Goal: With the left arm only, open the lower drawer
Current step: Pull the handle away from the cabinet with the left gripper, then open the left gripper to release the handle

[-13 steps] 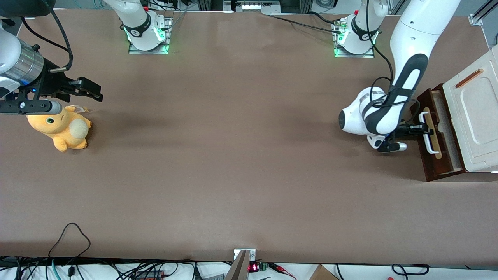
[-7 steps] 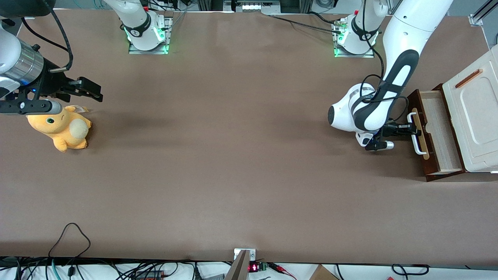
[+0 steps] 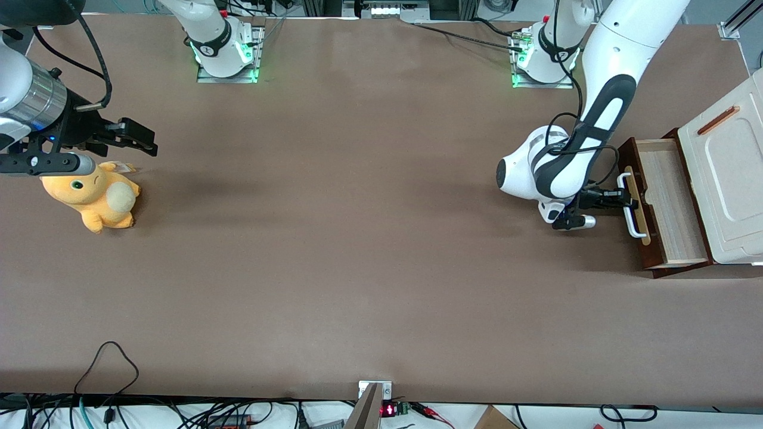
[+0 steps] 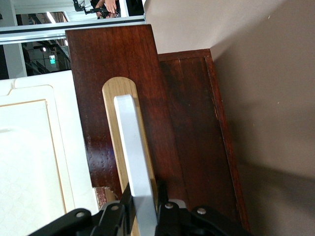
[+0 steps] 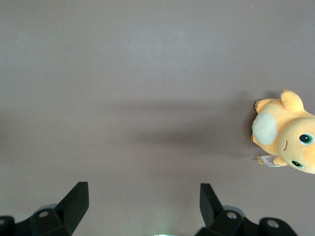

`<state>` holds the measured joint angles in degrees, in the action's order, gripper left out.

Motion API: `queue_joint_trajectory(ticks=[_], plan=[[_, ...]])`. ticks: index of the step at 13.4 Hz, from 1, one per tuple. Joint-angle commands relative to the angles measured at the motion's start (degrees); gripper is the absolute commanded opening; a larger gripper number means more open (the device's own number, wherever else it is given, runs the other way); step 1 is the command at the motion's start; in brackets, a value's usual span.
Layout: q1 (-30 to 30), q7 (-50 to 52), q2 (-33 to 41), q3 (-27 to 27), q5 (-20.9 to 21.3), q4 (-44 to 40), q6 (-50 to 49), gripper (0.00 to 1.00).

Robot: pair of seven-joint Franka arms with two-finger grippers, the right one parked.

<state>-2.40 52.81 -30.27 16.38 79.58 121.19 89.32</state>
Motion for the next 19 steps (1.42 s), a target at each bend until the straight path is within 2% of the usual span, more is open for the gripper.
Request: queue_joint_trajectory(ticks=[1, 2, 3, 6, 7, 9, 10, 13, 16, 18, 19], plan=[[-1.73, -2.27, -0.23, 1.20, 0.31, -1.75, 2.35, 0.63], [-1.56, -2.27, -0.14, 1.20, 0.31, -1.84, 2.35, 0.93], [-1.47, -2.19, -0.05, 1.20, 0.23, -1.84, 2.35, 0.98], [-1.47, -2.10, 0.91, 1.20, -2.22, -2.01, 2.35, 1.00], [-1.47, -1.75, 1.70, 1.37, -4.84, -2.36, 2.35, 1.00], [-1.47, -2.00, 3.98, 2.95, -15.27, -6.03, 2.17, 1.00], [-1.64, -2.18, 5.12, 3.13, -18.81, -7.88, 2.17, 1.00], [-1.82, -2.36, 9.34, 5.59, -22.79, -10.18, 2.17, 1.00], [-1.73, -12.42, 13.64, 5.51, -31.91, -16.23, 1.39, 1.00], [-1.82, -20.87, 14.80, 5.42, -36.05, -22.89, -3.78, 1.00], [-1.82, -24.30, 15.58, 5.33, -39.55, -26.50, -5.11, 1.00]])
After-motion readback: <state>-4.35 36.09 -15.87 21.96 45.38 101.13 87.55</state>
